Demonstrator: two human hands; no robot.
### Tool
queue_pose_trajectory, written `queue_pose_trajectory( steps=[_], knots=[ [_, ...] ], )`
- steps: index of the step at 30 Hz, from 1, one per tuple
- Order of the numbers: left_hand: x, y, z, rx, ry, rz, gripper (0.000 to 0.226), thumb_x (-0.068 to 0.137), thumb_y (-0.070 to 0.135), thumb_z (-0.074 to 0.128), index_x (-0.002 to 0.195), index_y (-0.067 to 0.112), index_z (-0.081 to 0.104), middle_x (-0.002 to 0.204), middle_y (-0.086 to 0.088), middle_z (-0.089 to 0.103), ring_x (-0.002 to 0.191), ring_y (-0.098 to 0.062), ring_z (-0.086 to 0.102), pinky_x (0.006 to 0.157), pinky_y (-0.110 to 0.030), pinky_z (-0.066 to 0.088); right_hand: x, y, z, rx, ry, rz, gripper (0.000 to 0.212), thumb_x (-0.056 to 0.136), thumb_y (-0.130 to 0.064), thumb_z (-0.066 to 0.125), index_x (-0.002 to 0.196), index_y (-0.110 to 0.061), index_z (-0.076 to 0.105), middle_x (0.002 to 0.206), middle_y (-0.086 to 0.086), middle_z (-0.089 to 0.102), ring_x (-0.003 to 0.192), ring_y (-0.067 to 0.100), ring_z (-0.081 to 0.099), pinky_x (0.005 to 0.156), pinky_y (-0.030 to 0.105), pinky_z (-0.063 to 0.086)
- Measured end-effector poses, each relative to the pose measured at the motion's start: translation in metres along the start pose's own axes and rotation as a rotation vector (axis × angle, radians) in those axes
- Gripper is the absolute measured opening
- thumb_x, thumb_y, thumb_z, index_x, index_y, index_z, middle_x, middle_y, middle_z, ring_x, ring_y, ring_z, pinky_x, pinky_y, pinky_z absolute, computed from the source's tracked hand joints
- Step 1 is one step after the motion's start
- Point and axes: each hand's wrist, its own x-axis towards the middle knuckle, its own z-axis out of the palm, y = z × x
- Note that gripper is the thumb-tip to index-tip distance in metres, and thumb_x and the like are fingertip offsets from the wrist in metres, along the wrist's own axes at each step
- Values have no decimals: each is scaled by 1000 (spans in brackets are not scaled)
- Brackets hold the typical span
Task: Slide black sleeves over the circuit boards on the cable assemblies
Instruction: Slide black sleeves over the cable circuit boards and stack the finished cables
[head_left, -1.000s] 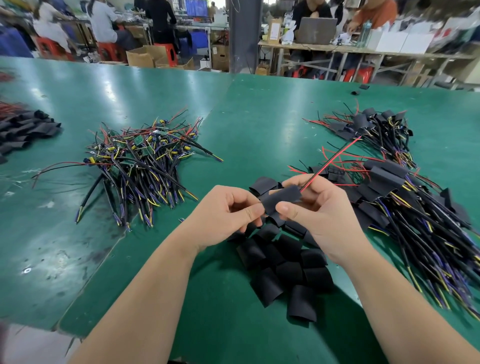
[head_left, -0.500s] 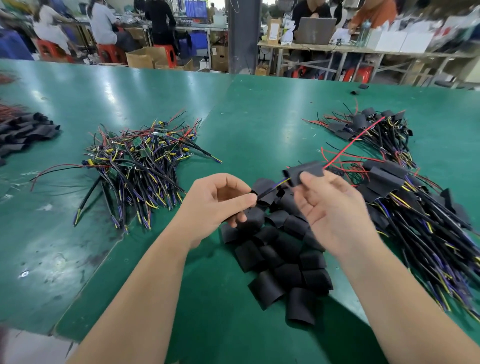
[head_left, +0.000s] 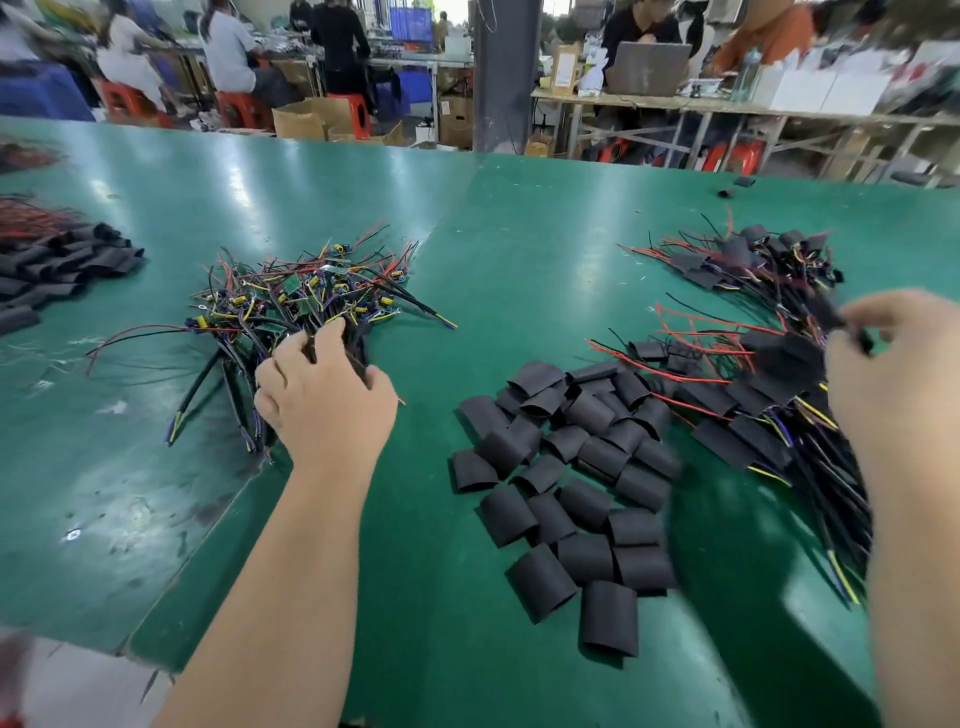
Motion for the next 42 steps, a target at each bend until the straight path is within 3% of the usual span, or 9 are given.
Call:
queue_pose_trajectory(
  steps=[7, 13, 19, 23, 29, 32, 35, 38, 42],
  knots=[
    [14, -13, 2, 235, -81, -55, 25, 87, 43, 58, 108, 30, 64, 112, -6, 59, 110, -32, 48, 93, -41, 25, -14, -6, 11, -35, -59, -25, 29, 79, -20, 57, 105, -20, 68, 117, 10, 61, 118, 26, 51, 101, 57, 38],
    [18, -11, 4, 313, -186, -11, 42, 93, 34, 49, 134, 42, 43, 121, -12, 48, 112, -34, 41, 94, -41, 24, -18, -9, 10, -77, -92, -26, 28, 81, -19, 58, 107, -18, 70, 121, 10, 59, 120, 26, 49, 101, 55, 38],
    [21, -4, 3, 319, -201, -41, 34, 87, 38, 42, 110, 24, 63, 116, -12, 51, 111, -32, 43, 95, -42, 25, -27, -12, 14, -66, -87, -49, 30, 83, -13, 62, 111, -19, 69, 131, 8, 52, 129, 23, 41, 101, 47, 28],
    [25, -4, -1, 229, -141, -1, 22, 84, 30, 52, 82, 23, 72, 83, -4, 66, 82, -29, 56, 84, -39, 32, -30, -15, 18, -40, -97, -54, 30, 83, -11, 62, 112, -19, 69, 137, 7, 50, 132, 15, 37, 102, 43, 25],
    [30, -8, -2, -592, -85, -285, 44, 89, 16, 62, 131, 9, 51, 76, 8, 58, 69, -13, 56, 70, -26, 42, -35, -20, 17, 14, -62, -69, 28, 83, -9, 63, 109, -18, 70, 134, 7, 50, 133, 13, 37, 102, 41, 24],
    [25, 5, -11, -1043, -172, -168, 26, 95, 3, 54, 119, 10, 61, 70, 11, 57, 52, 1, 47, 56, -12, 39, -36, -22, 18, 69, -25, -113, 25, 83, -8, 61, 103, -18, 71, 128, 7, 53, 126, 14, 44, 103, 42, 27],
    [8, 18, -22, -1313, -522, 28, 29, 95, -1, 45, 109, 16, 64, 68, 16, 61, 64, -4, 45, 65, -16, 38, -40, -30, 21, 210, -21, -182, 20, 83, -5, 59, 94, -15, 72, 105, 5, 65, 100, 20, 60, 94, 32, 41],
    [-14, 31, -24, -1162, -868, 274, 34, 96, -7, 37, 115, 8, 60, 67, 12, 58, 65, -7, 50, 70, -18, 42, -51, -47, 27, 633, -318, -2, 23, 83, 1, 62, 85, -20, 71, 83, 3, 72, 66, 15, 65, 77, 32, 48],
    [-32, 40, -21, -887, -1124, 474, 36, 97, -10, 36, 123, 6, 55, 65, 11, 56, 56, -8, 45, 61, -16, 38, -72, -61, 37, 1317, -962, 298, 47, 72, 2, 68, 117, -11, 60, 107, 10, 69, 59, 11, 55, 62, 24, 43]
  ],
)
